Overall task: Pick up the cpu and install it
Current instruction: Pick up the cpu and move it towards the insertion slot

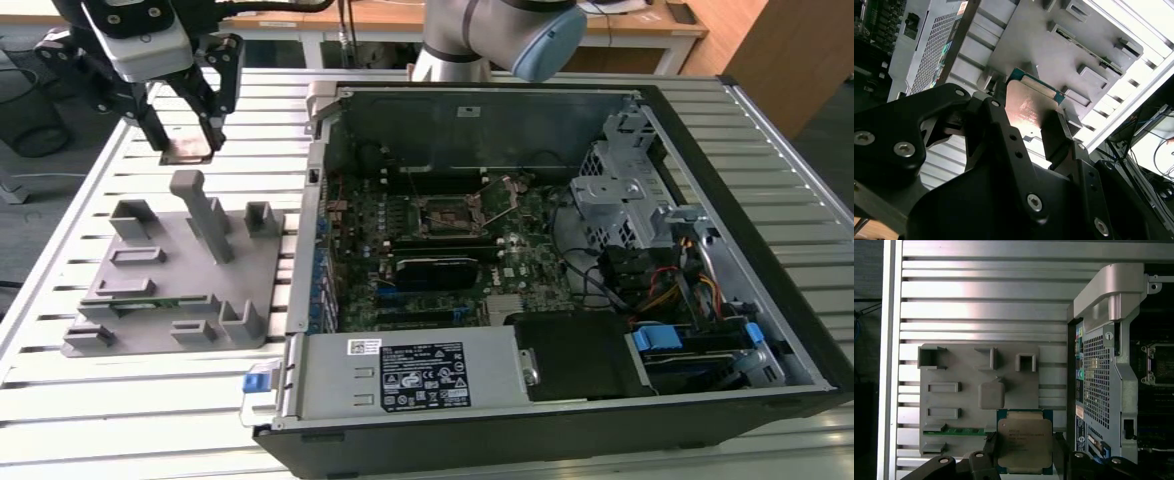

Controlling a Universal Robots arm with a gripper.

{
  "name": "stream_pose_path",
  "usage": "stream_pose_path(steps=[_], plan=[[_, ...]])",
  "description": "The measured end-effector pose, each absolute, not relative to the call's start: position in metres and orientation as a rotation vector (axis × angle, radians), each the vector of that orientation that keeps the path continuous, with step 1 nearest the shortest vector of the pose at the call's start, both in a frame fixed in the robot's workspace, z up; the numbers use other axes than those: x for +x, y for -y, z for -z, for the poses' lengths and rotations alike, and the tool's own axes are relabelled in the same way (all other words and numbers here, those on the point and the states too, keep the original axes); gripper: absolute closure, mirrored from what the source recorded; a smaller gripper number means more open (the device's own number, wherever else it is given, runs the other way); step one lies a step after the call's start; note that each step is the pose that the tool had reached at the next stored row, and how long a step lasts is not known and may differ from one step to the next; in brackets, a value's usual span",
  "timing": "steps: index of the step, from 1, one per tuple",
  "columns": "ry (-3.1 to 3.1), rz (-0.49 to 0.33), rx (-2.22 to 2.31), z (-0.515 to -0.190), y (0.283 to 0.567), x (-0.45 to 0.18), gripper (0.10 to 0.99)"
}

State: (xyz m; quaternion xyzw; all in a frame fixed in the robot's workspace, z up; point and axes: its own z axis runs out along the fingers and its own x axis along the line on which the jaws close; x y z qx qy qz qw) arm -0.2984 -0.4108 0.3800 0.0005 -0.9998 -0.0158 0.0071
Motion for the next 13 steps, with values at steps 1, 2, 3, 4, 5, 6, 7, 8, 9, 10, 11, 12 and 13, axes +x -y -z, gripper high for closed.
stream_pose_path(steps=[1,2,3,4,5,6,7,8,9,10,11,12,13], plan=[[3.127,0.049,0.002,-0.380,0.411,-0.297,0.561],[3.127,0.049,0.002,-0.380,0.411,-0.296,0.561],[3.127,0.050,0.002,-0.380,0.411,-0.295,0.561],[3.127,0.050,0.002,-0.380,0.411,-0.294,0.561],[3.127,0.049,0.002,-0.380,0.411,-0.293,0.561],[3.127,0.049,0.002,-0.380,0.410,-0.292,0.561],[3.127,0.049,0.002,-0.380,0.410,-0.291,0.561],[3.127,0.049,0.002,-0.380,0.410,-0.290,0.561],[3.127,0.049,0.002,-0.380,0.410,-0.289,0.561],[3.127,0.050,0.002,-0.380,0.410,-0.287,0.561],[3.127,0.050,0.002,-0.380,0.410,-0.286,0.561],[3.127,0.049,0.002,-0.380,0.410,-0.285,0.561],[3.127,0.050,0.002,-0.380,0.410,-0.284,0.561]])
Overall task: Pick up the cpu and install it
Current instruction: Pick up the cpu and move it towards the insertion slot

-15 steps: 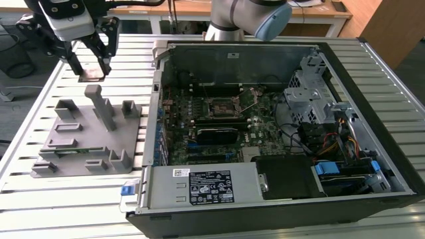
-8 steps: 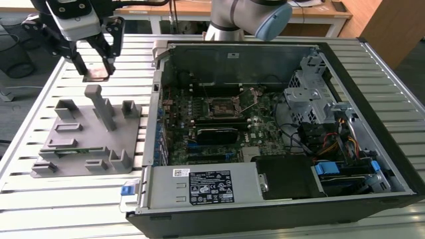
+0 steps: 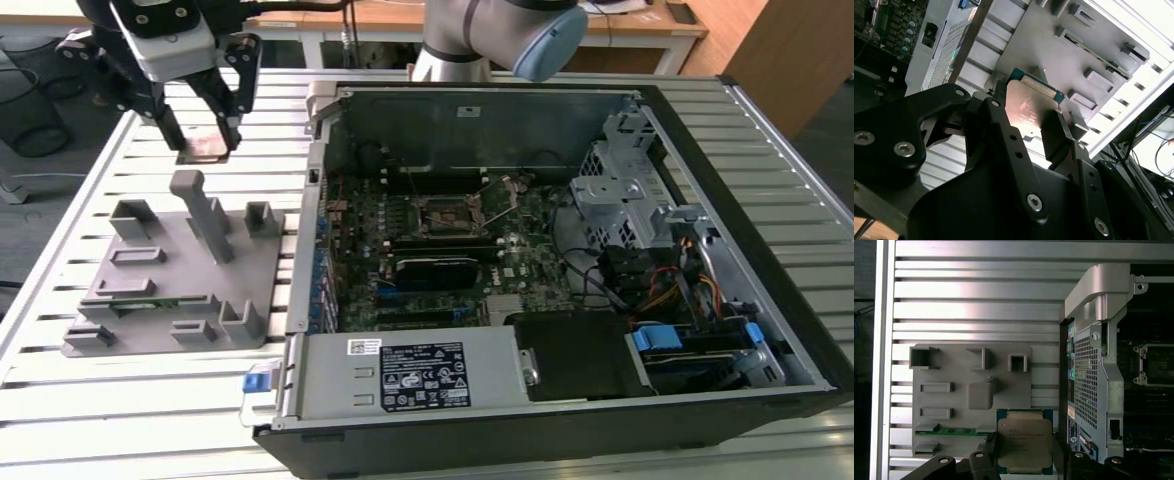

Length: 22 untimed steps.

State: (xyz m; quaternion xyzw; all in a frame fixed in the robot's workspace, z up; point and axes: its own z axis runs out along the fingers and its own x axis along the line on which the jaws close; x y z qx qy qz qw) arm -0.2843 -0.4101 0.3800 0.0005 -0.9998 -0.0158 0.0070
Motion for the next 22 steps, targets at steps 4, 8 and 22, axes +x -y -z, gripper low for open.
stream_pose_path(steps=[4,8,22], plan=[[3.127,0.049,0.002,-0.380,0.410,-0.280,0.561],[3.127,0.049,0.002,-0.380,0.410,-0.276,0.561],[3.127,0.049,0.002,-0.380,0.409,-0.261,0.561]])
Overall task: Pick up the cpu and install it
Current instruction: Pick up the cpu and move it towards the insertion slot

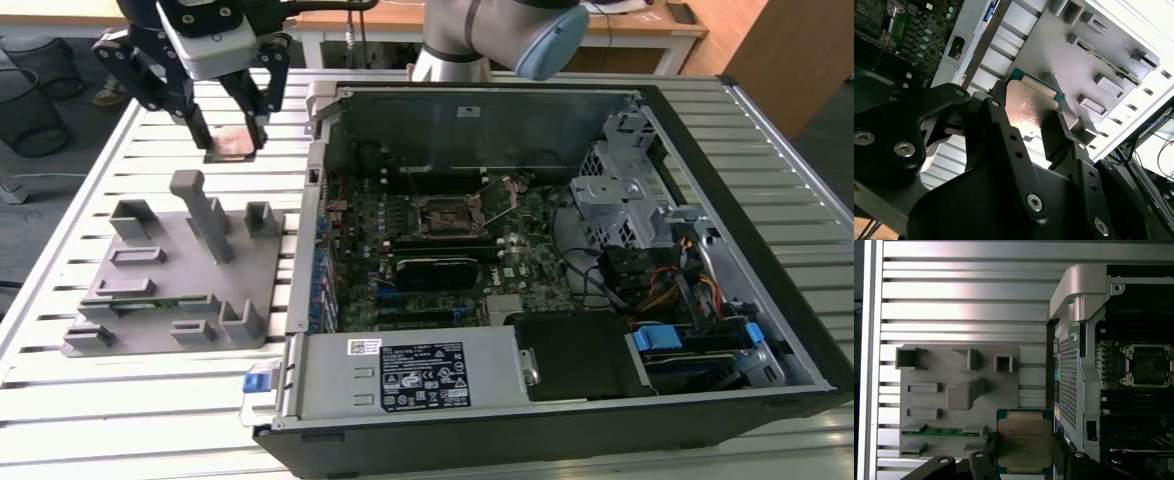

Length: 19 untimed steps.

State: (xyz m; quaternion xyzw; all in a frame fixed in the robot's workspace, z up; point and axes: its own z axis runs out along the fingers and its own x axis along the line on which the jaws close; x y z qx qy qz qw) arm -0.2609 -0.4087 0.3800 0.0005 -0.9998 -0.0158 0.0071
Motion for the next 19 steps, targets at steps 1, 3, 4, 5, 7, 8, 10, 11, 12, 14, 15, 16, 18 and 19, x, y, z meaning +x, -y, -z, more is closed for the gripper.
stream_pose_path(steps=[1,3,4,5,7,8,10,11,12,14,15,16,18,19], plan=[[3.127,0.049,0.002,-0.380,0.409,-0.260,0.561],[3.127,0.050,0.002,-0.380,0.409,-0.258,0.561],[3.127,0.050,0.002,-0.380,0.408,-0.257,0.561],[3.127,0.049,0.002,-0.380,0.408,-0.255,0.561],[3.127,0.050,0.002,-0.380,0.408,-0.253,0.561],[3.127,0.050,0.002,-0.380,0.408,-0.252,0.561],[3.127,0.049,0.002,-0.380,0.408,-0.250,0.561],[3.127,0.050,0.002,-0.380,0.408,-0.249,0.561],[3.127,0.049,0.002,-0.380,0.408,-0.248,0.561],[3.127,0.049,0.002,-0.380,0.408,-0.245,0.561],[3.127,0.049,0.002,-0.380,0.408,-0.244,0.561],[3.127,0.049,0.002,-0.380,0.408,-0.243,0.561],[3.127,0.050,0.002,-0.380,0.408,-0.240,0.561],[3.127,0.049,0.002,-0.380,0.408,-0.239,0.561]])
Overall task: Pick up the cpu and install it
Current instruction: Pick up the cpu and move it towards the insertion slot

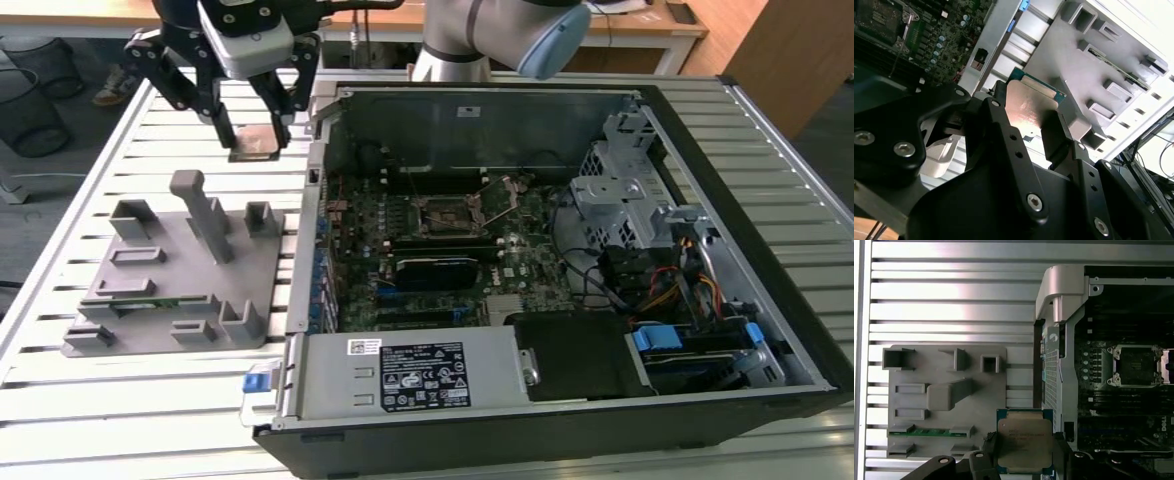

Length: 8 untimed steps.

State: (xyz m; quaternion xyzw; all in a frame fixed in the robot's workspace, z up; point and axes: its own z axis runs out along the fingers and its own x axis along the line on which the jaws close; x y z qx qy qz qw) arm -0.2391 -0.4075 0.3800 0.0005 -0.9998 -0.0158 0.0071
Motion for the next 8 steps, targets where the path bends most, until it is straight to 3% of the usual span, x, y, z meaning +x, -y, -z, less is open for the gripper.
stream_pose_path(steps=[8], plan=[[3.127,0.050,0.002,-0.3800,0.4071,-0.2297,0.561]])
